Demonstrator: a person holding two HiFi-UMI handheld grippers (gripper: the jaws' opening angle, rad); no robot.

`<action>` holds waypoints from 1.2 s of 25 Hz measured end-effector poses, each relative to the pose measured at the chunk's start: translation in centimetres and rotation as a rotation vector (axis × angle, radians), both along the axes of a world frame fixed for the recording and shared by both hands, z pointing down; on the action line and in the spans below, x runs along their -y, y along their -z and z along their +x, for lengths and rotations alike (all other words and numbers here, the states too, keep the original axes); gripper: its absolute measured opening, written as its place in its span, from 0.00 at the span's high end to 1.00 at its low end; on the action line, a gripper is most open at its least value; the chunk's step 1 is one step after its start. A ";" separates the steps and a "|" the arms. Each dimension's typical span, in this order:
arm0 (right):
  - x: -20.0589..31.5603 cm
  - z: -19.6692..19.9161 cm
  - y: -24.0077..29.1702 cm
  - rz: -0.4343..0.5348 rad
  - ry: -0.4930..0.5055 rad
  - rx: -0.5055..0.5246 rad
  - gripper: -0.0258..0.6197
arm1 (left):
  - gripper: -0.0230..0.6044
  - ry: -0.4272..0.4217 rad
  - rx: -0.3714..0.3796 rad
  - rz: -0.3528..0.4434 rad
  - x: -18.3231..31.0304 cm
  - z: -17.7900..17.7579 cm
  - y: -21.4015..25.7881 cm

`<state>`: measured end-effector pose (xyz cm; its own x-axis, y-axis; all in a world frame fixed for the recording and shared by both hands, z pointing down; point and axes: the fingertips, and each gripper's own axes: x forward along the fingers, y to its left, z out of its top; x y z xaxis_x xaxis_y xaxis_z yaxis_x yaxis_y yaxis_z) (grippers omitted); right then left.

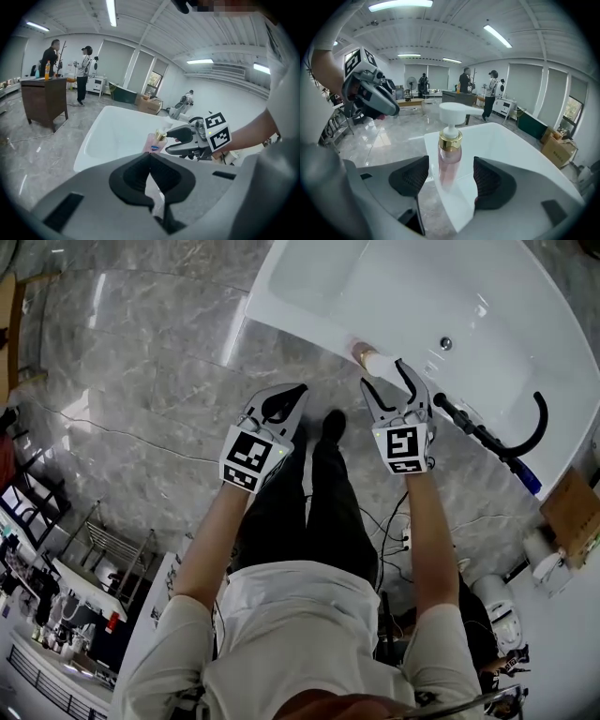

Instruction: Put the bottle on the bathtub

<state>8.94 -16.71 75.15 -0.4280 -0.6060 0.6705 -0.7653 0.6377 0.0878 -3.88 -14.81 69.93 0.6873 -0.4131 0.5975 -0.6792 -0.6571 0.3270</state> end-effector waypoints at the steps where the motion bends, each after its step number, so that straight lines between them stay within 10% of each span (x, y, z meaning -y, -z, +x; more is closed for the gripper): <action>1: -0.6 0.3 0.8 0.001 -0.003 -0.006 0.51 | 0.95 0.000 0.000 0.007 -0.5 0.0 1.1; 16: -8.0 4.8 19.8 0.078 -0.111 0.094 0.52 | 0.95 -0.011 -0.012 0.124 -8.4 2.7 18.6; 30: -14.4 5.4 37.6 0.186 -0.080 0.237 0.78 | 0.95 0.049 -0.070 0.253 -14.0 2.9 33.3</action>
